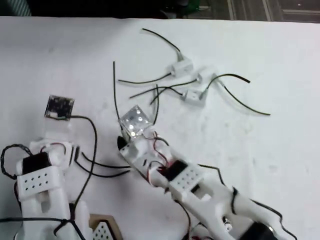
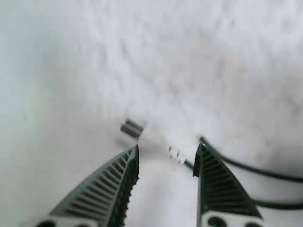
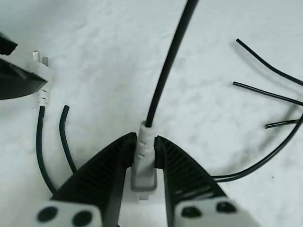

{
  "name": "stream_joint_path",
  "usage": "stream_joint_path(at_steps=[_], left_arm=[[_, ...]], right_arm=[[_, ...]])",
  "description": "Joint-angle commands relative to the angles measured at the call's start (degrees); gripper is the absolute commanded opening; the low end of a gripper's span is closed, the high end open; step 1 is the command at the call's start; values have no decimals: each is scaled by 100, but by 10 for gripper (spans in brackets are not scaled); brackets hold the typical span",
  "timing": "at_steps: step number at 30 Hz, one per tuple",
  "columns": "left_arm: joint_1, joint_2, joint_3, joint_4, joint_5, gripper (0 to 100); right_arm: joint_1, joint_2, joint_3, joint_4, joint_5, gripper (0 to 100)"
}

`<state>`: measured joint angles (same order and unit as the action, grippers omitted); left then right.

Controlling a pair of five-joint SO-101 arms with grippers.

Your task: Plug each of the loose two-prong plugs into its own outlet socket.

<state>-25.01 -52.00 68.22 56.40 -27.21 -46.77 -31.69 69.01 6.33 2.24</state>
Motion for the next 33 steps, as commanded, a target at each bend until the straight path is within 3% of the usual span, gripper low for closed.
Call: stream_joint_path(at_steps=[1, 9, 19, 27, 33], left_arm=[[532, -110, -431, -202, 114, 201], [2264, -110, -448, -202, 123, 200], [3495, -110, -440, -158, 123, 200], [3802, -110, -457, -158, 123, 200], [3037, -110, -554, -202, 176, 199]], right_arm=[[-13, -1024, 202, 101, 18, 17], [-488, -2686, 1037, 435, 53, 17], [-637, -3143, 1073, 1042, 53, 17], [-637, -3143, 1073, 1165, 53, 17], [-629, -3187, 1073, 1156, 18, 17]])
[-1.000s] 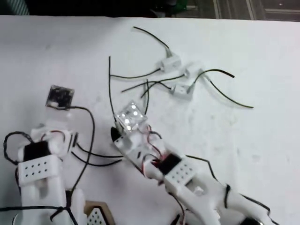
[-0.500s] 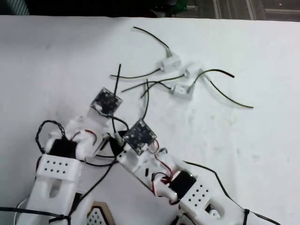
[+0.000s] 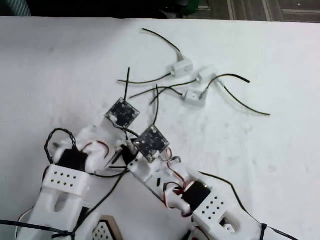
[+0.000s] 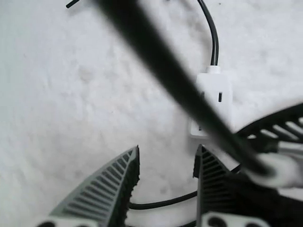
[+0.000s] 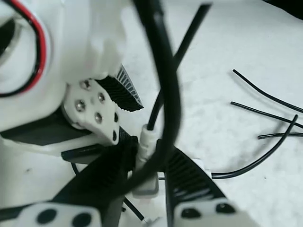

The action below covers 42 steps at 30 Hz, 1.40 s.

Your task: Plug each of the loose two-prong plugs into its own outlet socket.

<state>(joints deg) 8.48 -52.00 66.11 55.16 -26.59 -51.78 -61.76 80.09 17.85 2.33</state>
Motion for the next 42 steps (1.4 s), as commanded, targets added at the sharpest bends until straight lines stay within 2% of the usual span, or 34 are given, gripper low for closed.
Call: stream_joint_path(at_steps=[1, 5, 14, 25, 34, 38, 42], left_arm=[[-479, -110, -387, -79, 273, 199], [-936, -110, -598, -88, 1011, 199], [-910, -119, -774, -70, 1547, 199], [-119, -295, -897, 334, 1556, 199], [453, -2360, -264, 791, 1556, 199], [330, -2870, 18, 818, 1556, 199], [-426, -2862, 0, 782, 1644, 199]], right_arm=[[-119, -180, -35, 4, 0, 17], [-127, -180, -35, -4, 0, 17], [-136, -136, -35, -4, -9, 17], [-154, -127, 53, -31, -9, 17], [-251, -127, 62, -4, -9, 17], [-233, -127, 62, -4, -9, 17], [-215, -127, 62, -4, -9, 17]])
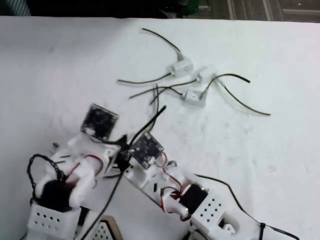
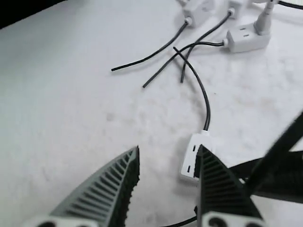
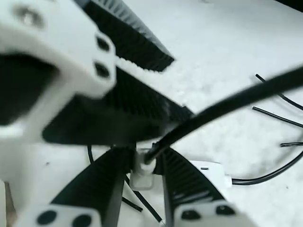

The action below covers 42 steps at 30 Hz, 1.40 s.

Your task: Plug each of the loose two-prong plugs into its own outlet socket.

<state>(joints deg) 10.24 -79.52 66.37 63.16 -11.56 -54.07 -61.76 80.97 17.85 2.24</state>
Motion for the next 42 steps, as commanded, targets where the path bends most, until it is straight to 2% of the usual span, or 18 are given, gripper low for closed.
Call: stream_joint_path(at_steps=[1, 8, 12, 15, 19, 32, 42], left_arm=[[-822, -110, -26, -18, 211, 199], [-1974, -101, 35, 44, 141, 200], [-2527, -101, 255, 185, -325, 199], [-2818, -127, 677, 70, -457, 199], [-2862, -127, 1204, -237, -615, 199], [-2835, -127, 1266, -220, -624, 202], [-2835, -127, 1275, -220, -624, 203]], right_arm=[[57, -127, -26, -4, 9, 17], [664, 154, -202, -48, 18, 17], [699, 1253, -642, -119, 9, 18], [743, 2176, -888, -620, 9, 18], [813, 2949, -1002, -1235, 9, 17], [787, 3134, -1196, -1499, 9, 17], [725, 4198, -1512, -1631, 53, 17]])
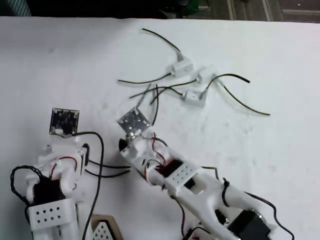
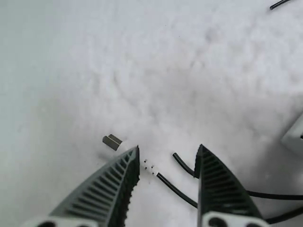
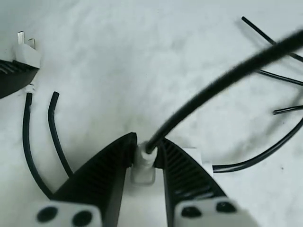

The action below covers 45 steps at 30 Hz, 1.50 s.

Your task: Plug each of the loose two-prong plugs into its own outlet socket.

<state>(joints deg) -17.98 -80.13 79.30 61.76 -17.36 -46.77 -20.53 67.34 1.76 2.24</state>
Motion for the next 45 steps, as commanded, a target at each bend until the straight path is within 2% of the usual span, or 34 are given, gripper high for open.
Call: stream_joint_path(at_steps=[1, 12, 26, 30, 38, 43, 45], left_arm=[[-13, -66, -18, -79, -44, 203], [-13, -66, -18, -79, -44, 203], [-13, -66, -18, -79, -44, 203], [-13, -66, -9, -79, -44, 203], [-13, -66, -9, -79, -44, 203], [-13, -66, -9, -79, -44, 203], [-13, -66, -9, -79, -44, 203]], right_arm=[[4, 75, -149, 4, 53, 17], [-13, 66, -167, 655, 308, 17], [-13, 154, -176, 1015, 519, 16], [-13, 497, -290, 1059, 782, 16], [13, 927, -1029, 2290, 818, 16], [13, 998, -1134, 2545, 818, 22], [22, 936, -1143, 2545, 782, 63]])
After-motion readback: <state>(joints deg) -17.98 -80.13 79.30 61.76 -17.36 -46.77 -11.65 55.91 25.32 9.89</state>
